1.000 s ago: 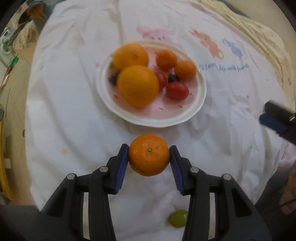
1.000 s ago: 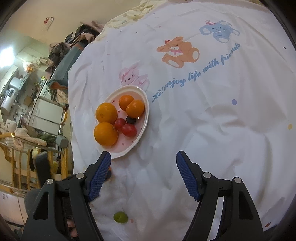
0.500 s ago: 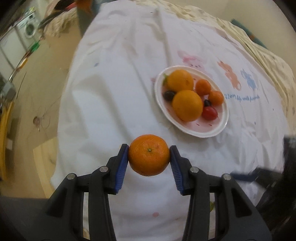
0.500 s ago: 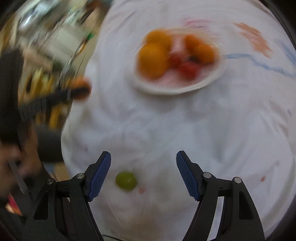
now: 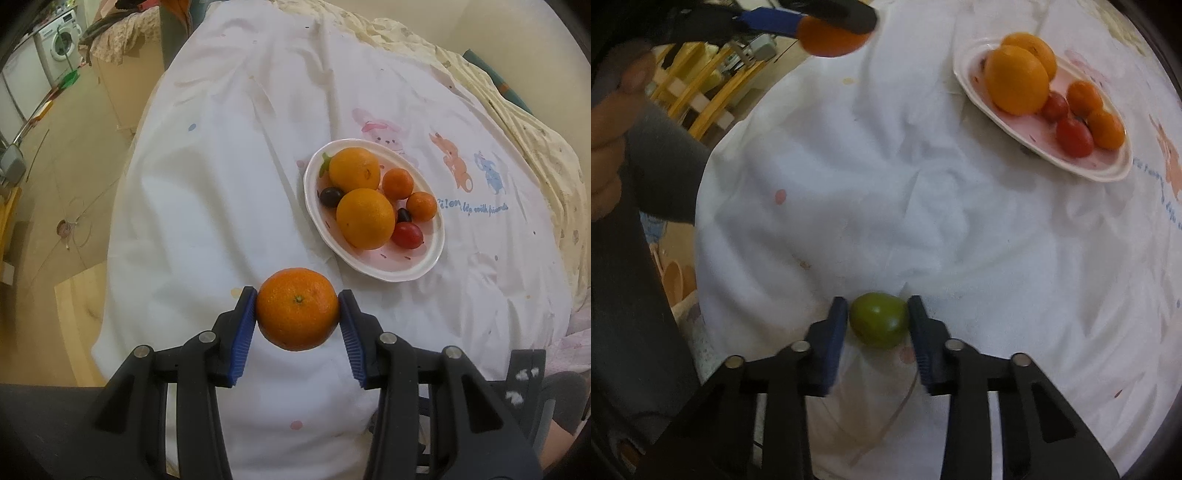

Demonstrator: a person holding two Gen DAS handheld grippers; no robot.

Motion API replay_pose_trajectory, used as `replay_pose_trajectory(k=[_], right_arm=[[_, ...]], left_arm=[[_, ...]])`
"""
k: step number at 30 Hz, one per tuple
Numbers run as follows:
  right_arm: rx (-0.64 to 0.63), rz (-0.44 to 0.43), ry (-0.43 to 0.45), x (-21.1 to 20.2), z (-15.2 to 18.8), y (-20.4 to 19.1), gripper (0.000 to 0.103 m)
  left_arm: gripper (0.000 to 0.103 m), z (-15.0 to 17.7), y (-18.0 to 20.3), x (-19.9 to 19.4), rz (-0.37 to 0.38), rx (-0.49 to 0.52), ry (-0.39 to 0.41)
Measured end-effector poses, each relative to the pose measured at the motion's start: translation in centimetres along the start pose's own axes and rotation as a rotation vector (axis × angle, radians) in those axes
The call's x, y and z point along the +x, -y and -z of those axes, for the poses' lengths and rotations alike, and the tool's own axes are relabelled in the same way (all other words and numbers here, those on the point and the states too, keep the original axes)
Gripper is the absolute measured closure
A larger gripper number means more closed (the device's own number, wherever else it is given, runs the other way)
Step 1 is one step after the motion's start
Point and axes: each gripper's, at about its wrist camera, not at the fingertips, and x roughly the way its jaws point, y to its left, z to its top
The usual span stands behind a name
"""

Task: Organize fruits
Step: 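Carry the tangerine and green tomato with both grippers onto the pink plate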

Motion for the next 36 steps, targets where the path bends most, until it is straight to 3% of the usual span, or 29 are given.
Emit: replay_pose_trajectory(k=[6,16,23,36], right_arm=[[0.039,-0.039,0.043,-1.3,-0.2,1.0,0.072],[0.248,-0.089,0.312,-7.6,-1.0,5.4,0.072],[0.385,-0.083,0.459,-10.8,-0.5,8.7,0.072],[0.483,-0.074,0.519,-12.9,-0.1,11.6,0.072]], left_arm=[[0.063,-0.1,-0.1,0.1,-0.004,-0.006,-0.003],[0.063,0.0,0.1,0.4,-0.017,0.009,-0.002],[0.063,-0.2,-0.3,1.0,-0.052,0.013,0.06],[0.063,-1.0,1.8,0.3,-0.037,0.079,0.087]])
